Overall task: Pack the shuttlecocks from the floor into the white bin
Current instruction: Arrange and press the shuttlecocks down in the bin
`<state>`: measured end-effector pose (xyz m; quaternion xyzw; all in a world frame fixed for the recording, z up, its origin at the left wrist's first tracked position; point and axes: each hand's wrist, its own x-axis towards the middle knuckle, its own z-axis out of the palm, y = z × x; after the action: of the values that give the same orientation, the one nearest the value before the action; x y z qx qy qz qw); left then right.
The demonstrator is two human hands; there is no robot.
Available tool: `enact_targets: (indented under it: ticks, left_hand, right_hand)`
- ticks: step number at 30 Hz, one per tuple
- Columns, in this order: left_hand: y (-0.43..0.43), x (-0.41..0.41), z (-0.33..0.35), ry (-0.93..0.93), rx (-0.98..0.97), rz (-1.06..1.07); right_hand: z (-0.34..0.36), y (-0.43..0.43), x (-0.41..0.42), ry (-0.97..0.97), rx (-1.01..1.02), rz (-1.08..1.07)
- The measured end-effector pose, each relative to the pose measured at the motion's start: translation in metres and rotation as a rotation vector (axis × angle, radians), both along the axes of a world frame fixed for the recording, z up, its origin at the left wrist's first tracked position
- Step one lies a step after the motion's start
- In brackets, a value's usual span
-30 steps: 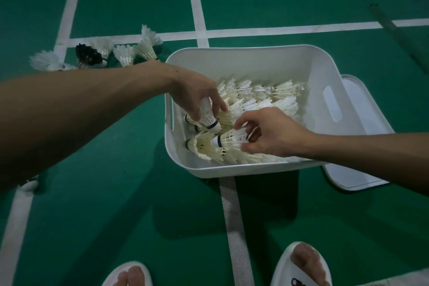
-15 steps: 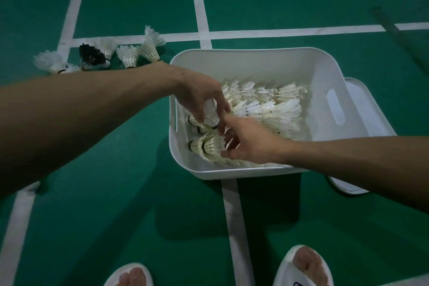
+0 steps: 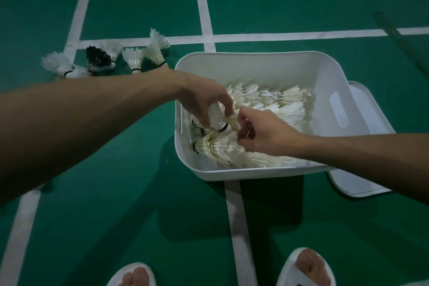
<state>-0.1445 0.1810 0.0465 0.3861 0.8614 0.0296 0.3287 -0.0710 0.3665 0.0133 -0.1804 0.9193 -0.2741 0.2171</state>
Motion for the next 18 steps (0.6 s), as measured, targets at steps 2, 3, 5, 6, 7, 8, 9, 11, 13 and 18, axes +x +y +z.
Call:
enact_targets:
  ticks: [2, 3, 5, 6, 7, 8, 9, 11, 13, 18]
  left_hand:
    - [-0.001, 0.0, 0.002, -0.009, 0.053, 0.036]
    - [-0.002, 0.0, 0.002, -0.024, 0.08, 0.052]
    - [-0.003, 0.001, 0.002, -0.053, 0.139, 0.094]
    - [-0.003, 0.002, 0.002, -0.057, 0.171, 0.121]
    - [-0.004, 0.002, 0.003, -0.055, 0.205, 0.147]
    - [-0.004, 0.003, 0.003, -0.049, 0.237, 0.173]
    - [-0.004, 0.003, 0.003, -0.043, 0.27, 0.197]
    - [-0.004, 0.004, 0.003, -0.035, 0.319, 0.24]
    - [-0.002, 0.006, 0.002, -0.016, 0.334, 0.27]
    - [0.004, 0.016, 0.002, -0.059, 0.389, 0.336]
  right_hand:
    - [0.007, 0.004, -0.001, 0.043, -0.078, -0.043]
    - [0.009, 0.004, -0.002, 0.064, -0.126, -0.066]
    - [0.012, 0.001, -0.003, 0.119, -0.198, -0.091]
    - [0.013, -0.002, -0.004, 0.132, -0.224, -0.099]
    - [0.014, -0.004, -0.004, 0.134, -0.245, -0.104]
    - [0.015, -0.006, -0.004, 0.135, -0.259, -0.104]
    - [0.015, -0.008, -0.005, 0.139, -0.267, -0.098]
    - [0.016, -0.012, -0.005, 0.142, -0.275, -0.088]
    - [0.018, -0.013, -0.007, 0.141, -0.286, -0.104]
    - [0.016, -0.008, -0.008, 0.111, -0.284, -0.119]
